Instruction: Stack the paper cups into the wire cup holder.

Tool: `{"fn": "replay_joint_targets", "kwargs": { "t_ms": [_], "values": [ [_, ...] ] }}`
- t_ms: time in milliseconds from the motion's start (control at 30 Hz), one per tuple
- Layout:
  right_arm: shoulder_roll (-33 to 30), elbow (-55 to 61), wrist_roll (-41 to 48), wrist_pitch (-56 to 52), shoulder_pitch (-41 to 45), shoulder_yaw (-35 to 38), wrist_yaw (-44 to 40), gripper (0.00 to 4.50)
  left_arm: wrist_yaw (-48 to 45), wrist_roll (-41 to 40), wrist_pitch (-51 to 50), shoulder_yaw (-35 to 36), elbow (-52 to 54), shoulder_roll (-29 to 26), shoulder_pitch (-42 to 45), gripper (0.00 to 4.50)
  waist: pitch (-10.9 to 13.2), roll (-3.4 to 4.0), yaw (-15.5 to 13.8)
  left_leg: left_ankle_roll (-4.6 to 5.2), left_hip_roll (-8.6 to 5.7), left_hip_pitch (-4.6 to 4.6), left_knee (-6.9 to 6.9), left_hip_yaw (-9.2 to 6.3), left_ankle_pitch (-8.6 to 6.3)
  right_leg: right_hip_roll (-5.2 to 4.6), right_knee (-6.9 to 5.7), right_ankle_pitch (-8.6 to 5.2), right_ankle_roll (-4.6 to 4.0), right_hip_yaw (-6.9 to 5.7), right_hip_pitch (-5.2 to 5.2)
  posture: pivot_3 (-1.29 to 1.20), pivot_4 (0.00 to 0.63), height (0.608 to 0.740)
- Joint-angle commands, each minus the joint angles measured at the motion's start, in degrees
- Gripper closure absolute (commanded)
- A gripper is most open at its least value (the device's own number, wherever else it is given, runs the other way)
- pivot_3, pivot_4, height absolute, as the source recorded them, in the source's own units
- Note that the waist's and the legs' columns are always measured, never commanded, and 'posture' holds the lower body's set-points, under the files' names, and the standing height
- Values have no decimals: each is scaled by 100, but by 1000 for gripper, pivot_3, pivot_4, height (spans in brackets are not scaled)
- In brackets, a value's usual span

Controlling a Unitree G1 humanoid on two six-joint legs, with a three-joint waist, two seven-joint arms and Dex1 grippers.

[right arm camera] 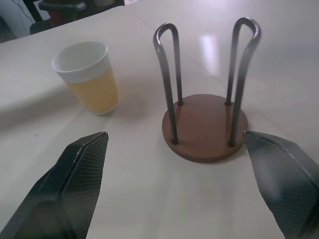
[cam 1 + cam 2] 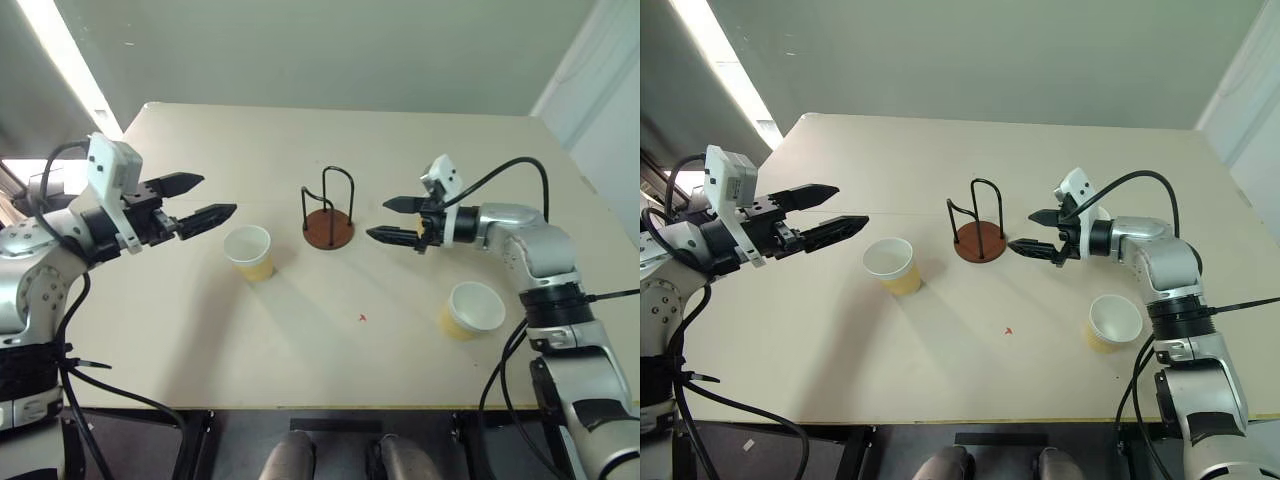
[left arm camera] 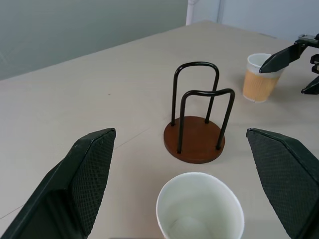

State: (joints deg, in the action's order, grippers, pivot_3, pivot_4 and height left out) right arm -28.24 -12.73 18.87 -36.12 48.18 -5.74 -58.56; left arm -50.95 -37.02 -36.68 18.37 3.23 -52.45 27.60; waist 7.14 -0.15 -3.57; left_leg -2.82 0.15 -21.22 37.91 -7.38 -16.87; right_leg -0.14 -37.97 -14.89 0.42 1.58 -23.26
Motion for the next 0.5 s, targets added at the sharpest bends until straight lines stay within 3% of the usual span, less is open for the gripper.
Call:
{"fn": "replay_joint_targets", "kwargs": {
  "t_ms": [33,233,500],
  "values": [
    [30,196,4,102,127,45,76,27,171,68,81,134,168,48,-59,0,0,0,0,0,0,-7,0,-1,0,0,0,0,0,0,-7,0,150,740],
    [-225,380,121,-41,91,170,-75,27,338,210,87,-158,276,348,-31,0,0,0,-10,0,0,-23,3,-2,0,0,-1,0,0,-2,-21,0,150,740],
    [-720,860,477,-536,-3,552,-57,27,252,759,367,-1018,-457,854,961,0,0,-1,-26,4,-2,-34,18,-2,5,-3,-3,10,8,-3,-22,0,150,740]
  ]
}}
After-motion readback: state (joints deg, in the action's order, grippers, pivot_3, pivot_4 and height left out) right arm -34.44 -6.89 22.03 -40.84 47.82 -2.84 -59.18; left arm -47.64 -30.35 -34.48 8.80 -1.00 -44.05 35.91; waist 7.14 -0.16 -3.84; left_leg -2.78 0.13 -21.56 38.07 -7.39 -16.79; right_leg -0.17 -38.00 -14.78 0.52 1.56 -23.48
